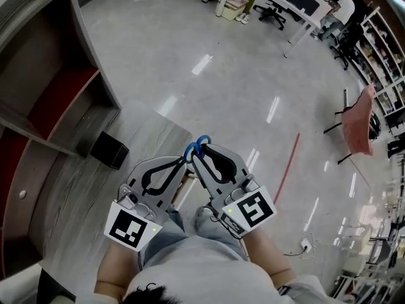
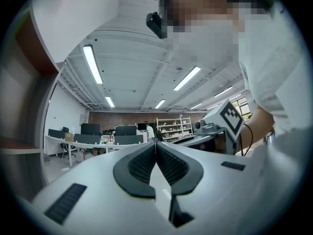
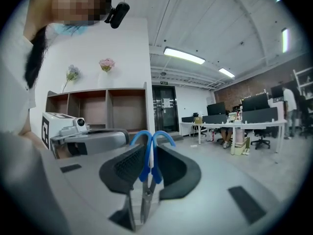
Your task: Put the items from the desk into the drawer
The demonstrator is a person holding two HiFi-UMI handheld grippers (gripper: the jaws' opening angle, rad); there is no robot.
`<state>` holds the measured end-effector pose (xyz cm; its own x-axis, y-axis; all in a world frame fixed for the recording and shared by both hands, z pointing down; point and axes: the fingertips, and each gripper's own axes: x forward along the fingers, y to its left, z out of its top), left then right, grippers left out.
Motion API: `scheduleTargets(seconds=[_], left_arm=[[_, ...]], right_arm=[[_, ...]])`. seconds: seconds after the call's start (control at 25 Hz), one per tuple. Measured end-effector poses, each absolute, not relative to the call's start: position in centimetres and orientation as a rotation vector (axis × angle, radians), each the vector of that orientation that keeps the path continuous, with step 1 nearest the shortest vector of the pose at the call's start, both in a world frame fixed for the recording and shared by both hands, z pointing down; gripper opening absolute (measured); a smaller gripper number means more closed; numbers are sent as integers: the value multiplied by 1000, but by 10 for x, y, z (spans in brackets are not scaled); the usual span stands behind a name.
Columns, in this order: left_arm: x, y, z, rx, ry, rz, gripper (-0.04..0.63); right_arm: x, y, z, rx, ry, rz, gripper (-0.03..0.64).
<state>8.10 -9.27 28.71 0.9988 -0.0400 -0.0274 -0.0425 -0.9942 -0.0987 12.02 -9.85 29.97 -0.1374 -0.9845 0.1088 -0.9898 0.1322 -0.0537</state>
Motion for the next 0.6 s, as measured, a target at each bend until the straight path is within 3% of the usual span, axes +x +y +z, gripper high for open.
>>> scheduleTargets(seconds=[0.6], left_arm=[[98, -37, 302, -3030, 478, 18, 11]], right_arm=[[142, -53, 329, 1686, -2551, 135, 92]])
